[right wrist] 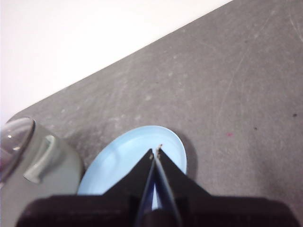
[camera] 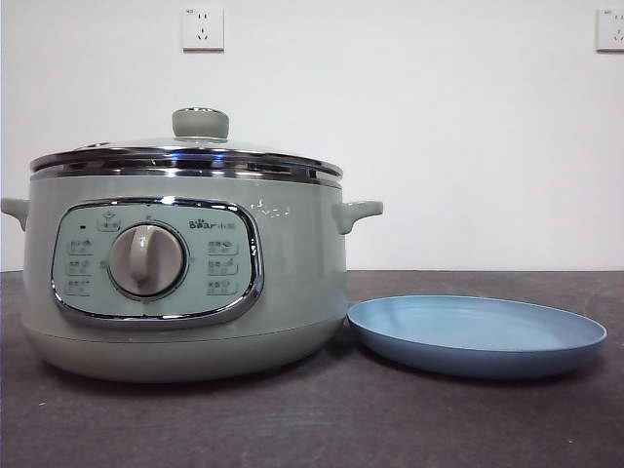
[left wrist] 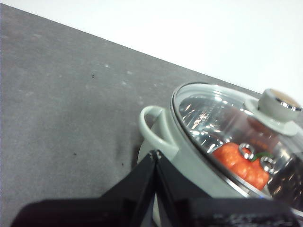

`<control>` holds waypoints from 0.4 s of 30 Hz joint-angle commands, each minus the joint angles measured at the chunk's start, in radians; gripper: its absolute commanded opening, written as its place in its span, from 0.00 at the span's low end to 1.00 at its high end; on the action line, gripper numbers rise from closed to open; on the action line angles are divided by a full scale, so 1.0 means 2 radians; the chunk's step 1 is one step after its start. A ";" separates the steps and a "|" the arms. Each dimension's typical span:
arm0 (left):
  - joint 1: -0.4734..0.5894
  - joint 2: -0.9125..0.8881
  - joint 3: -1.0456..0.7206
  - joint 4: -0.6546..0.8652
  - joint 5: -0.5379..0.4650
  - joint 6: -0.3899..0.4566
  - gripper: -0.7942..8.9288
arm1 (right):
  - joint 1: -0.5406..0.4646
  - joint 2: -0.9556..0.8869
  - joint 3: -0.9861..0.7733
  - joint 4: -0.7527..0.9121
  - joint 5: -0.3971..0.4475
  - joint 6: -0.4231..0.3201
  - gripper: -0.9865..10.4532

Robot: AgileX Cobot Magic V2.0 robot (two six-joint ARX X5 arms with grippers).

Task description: Take the pumpkin out from the steamer,put the pumpkin in the blue plate,close the lid

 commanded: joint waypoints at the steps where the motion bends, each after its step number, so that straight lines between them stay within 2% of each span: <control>1: 0.001 0.035 0.027 0.002 0.000 0.003 0.07 | 0.000 0.020 0.025 0.002 -0.001 0.004 0.08; 3: 0.001 0.063 0.049 0.002 0.003 0.007 0.07 | 0.000 0.038 0.042 0.002 -0.001 -0.001 0.08; 5: 0.001 0.093 0.074 0.002 0.017 0.029 0.07 | 0.000 0.061 0.061 0.001 -0.001 -0.015 0.08; 12: 0.001 0.184 0.157 -0.012 0.082 0.081 0.07 | 0.000 0.145 0.131 -0.018 -0.006 -0.068 0.08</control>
